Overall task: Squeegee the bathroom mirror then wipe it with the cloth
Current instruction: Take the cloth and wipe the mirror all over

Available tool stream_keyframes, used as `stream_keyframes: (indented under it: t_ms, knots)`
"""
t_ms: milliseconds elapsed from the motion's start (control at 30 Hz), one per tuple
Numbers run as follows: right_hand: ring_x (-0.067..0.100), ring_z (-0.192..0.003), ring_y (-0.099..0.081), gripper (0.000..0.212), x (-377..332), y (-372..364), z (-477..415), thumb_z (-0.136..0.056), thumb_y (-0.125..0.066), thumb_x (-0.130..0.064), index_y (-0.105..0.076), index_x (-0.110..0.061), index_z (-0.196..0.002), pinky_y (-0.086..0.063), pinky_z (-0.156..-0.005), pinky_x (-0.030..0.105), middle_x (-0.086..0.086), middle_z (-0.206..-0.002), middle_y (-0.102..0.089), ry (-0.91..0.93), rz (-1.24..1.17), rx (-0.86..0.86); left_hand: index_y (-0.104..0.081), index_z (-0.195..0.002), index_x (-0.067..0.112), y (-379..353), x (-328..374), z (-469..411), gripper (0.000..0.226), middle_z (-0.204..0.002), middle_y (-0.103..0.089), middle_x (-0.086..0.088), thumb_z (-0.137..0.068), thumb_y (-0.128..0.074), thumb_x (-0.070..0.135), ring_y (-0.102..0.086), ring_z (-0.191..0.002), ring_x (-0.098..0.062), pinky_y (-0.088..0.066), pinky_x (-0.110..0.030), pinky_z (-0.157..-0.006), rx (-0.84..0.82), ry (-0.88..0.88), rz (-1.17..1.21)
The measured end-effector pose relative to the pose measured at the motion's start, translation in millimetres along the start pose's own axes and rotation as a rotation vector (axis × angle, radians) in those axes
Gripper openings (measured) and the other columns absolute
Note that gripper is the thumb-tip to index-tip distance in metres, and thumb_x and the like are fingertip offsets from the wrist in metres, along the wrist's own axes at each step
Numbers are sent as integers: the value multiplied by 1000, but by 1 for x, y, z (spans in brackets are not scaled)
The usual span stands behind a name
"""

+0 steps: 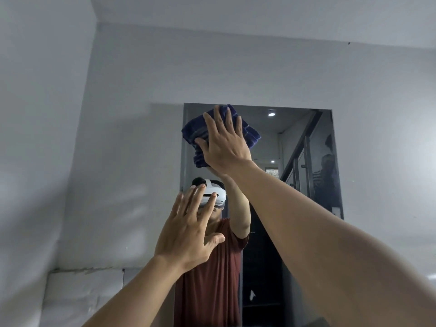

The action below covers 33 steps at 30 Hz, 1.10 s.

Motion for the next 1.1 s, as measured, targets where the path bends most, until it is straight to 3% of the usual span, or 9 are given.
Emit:
stream_keyframes:
  t_ms: [233,600,967,1100]
  knots:
    - [31,-155,-1,61,-15,3,-19,-106,-29,-46,-19,-17,-159,0,-125,51,8,-169,-9,225,70,-57,-18,-159,21,-4,0,1,95,-167,-13,-11,-85,-45,74,-13,-154,-31,-23,-52,-123,0,3,-13]
    - [35,-155,0,58,0,9,-43,-107,-27,-40,-17,-16,-159,0,-125,53,11,-168,-6,-42,-40,-22,-16,-160,22,-6,-1,1,92,-168,-6,-9,-87,-33,77,-4,-155,-28,-8,-46,-124,-12,3,-32]
    - [33,-155,4,60,88,29,-8,-107,-23,-45,-13,-18,-160,4,-125,49,11,-169,-2,-166,-62,28,-19,-160,20,-6,-1,1,95,-167,-13,-11,-86,-45,73,-10,-154,-29,-6,-43,-123,21,-14,-17]
    - [32,-155,6,62,129,37,3,-106,-22,-47,-11,-19,-160,4,-125,50,10,-169,1,-243,-61,14,-14,-160,21,-9,-1,2,96,-168,-10,-11,-86,-42,74,-6,-155,-28,-12,-46,-124,25,-6,-7]
Point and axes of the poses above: each hand's wrist, its own z-axis away from the middle knuckle, its own y-axis out of the back of the hand, x = y × z, the point moved 5 cm from there along -z, towards the middle knuckle
